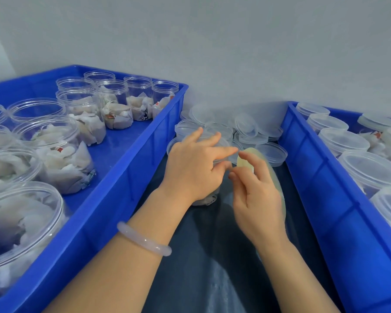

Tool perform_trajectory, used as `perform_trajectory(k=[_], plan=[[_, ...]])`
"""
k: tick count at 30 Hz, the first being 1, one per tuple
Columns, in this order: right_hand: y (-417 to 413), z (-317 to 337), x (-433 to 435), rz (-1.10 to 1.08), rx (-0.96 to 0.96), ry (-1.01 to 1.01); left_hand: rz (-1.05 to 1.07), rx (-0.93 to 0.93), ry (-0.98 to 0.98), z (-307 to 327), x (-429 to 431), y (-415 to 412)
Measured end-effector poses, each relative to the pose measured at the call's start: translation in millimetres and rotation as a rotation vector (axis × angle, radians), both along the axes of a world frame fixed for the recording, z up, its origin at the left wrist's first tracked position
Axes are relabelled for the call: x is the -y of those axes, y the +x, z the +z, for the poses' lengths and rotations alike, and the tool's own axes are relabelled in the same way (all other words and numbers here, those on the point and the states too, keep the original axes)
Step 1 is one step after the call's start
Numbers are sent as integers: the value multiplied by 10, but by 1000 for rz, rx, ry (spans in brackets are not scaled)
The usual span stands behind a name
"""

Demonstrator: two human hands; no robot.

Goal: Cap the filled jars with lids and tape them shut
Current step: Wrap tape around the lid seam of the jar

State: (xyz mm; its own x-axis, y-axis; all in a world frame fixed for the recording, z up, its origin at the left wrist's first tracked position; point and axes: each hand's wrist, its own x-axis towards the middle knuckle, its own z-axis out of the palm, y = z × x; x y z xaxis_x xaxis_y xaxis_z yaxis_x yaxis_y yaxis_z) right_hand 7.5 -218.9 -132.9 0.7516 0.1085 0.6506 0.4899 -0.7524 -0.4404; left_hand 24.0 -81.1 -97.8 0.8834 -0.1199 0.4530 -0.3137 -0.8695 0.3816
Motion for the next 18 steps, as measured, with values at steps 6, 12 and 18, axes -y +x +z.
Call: perform_trajectory(k=[6,12,18], plan=[[31,-20,4,-40,-48,-55,-89,-278,-68,268,-29,44],[11,-15,34,-10,-98,-101,110,-484,269,516,289,222],[58,11,57,-28,-162,-95,30,-522,253,571,255,346]])
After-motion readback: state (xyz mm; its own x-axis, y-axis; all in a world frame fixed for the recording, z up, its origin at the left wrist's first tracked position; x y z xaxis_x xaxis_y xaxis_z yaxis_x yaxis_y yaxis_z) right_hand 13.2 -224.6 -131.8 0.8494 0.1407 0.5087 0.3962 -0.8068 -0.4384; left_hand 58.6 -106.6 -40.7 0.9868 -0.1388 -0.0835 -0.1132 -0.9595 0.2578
